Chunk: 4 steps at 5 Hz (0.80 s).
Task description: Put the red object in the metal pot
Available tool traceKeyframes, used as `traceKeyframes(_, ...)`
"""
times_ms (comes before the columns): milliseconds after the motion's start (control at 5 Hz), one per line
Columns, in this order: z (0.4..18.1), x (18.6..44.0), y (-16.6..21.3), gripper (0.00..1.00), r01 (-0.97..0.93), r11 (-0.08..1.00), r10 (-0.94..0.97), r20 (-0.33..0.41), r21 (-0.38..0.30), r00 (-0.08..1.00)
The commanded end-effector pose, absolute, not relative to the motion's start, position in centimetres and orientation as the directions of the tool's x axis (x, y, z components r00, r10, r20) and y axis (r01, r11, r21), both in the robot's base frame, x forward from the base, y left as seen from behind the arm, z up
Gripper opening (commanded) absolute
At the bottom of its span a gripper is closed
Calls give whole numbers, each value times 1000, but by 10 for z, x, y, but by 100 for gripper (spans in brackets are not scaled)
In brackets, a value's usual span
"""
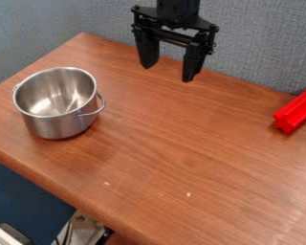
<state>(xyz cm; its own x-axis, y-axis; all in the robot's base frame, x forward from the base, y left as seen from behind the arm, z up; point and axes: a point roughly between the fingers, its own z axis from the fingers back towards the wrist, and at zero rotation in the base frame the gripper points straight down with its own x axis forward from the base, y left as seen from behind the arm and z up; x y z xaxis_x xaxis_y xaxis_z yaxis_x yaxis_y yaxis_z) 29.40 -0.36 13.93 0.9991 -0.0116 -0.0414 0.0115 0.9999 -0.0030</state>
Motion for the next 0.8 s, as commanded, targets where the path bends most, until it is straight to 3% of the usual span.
traceKeyframes(0,127,279,-5,100,-45,999,42,-86,-31,995)
traceKeyframes(200,117,293,-41,100,-51,998,50,-45,-27,998)
traceKeyframes(600,76,326,-132,100,-53,999,53,8,9,999)
